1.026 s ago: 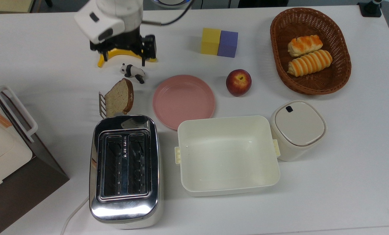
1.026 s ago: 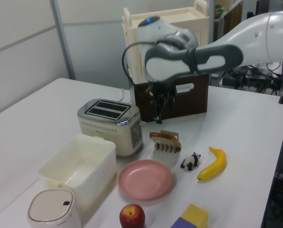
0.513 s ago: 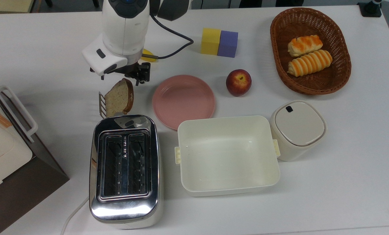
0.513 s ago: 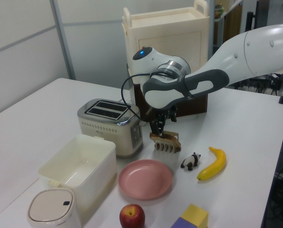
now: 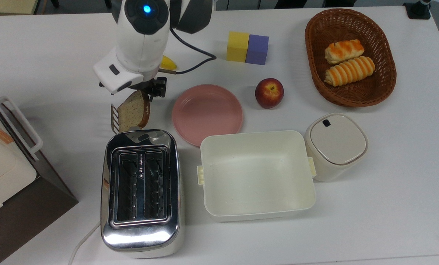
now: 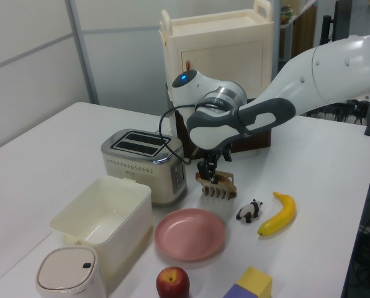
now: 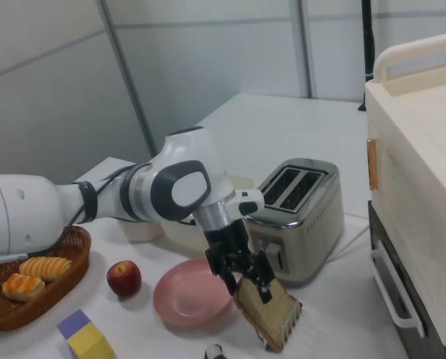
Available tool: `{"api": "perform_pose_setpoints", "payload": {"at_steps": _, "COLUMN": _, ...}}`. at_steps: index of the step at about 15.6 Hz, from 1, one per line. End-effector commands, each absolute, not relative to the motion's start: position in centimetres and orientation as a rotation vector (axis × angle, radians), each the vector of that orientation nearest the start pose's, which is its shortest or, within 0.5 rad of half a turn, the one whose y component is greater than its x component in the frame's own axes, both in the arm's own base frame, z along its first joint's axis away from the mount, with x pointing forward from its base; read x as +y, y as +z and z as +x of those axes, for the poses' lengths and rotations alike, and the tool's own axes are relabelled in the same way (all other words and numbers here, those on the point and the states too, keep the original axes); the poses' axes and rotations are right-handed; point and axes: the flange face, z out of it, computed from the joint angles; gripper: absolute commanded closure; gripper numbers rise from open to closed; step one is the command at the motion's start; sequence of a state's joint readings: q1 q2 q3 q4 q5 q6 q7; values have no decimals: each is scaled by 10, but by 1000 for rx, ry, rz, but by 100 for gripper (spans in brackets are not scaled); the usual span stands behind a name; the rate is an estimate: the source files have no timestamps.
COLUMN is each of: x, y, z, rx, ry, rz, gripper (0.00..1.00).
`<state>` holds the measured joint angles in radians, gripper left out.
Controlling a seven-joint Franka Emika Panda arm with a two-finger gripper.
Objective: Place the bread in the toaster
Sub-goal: 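Close the gripper on the bread slice's crust edge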
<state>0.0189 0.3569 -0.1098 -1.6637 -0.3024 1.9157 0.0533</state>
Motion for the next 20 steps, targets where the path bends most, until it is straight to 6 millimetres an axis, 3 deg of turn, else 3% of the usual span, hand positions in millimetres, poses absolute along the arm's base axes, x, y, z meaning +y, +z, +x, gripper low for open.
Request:
{"api": "perform_pose_setpoints", "payload": {"at_steps": 1, "x": -71, "y": 387, "z": 648, "rx": 27, "ry": 141, "rz": -3484, "gripper": 0}}
{"api": "perform_pose_setpoints", "payload": {"at_steps": 4, "x": -67, "y": 386, "z": 650, "rx": 14, "ry": 121, "rz": -3481, "gripper": 1}}
{"api": "perform_pose_setpoints", "payload": {"at_steps": 8, "x": -66, "y": 388, "z": 650, "rx": 12, "ry": 115, "rz": -3481, "gripper": 14}}
{"api": "perform_pose_setpoints", "payload": {"at_steps": 10, "x": -65, "y": 389, "z": 650, "rx": 10, "ry": 112, "rz": -3481, "gripper": 34}}
{"api": "perform_pose_setpoints", "payload": {"at_steps": 15, "x": -62, "y": 391, "z": 650, "rx": 53, "ry": 91, "rz": -3480, "gripper": 100}}
{"api": "perform_pose_setpoints", "payload": {"at_steps": 20, "x": -60, "y": 401, "z": 650, "rx": 57, "ry": 63, "rz": -3480, "gripper": 100}}
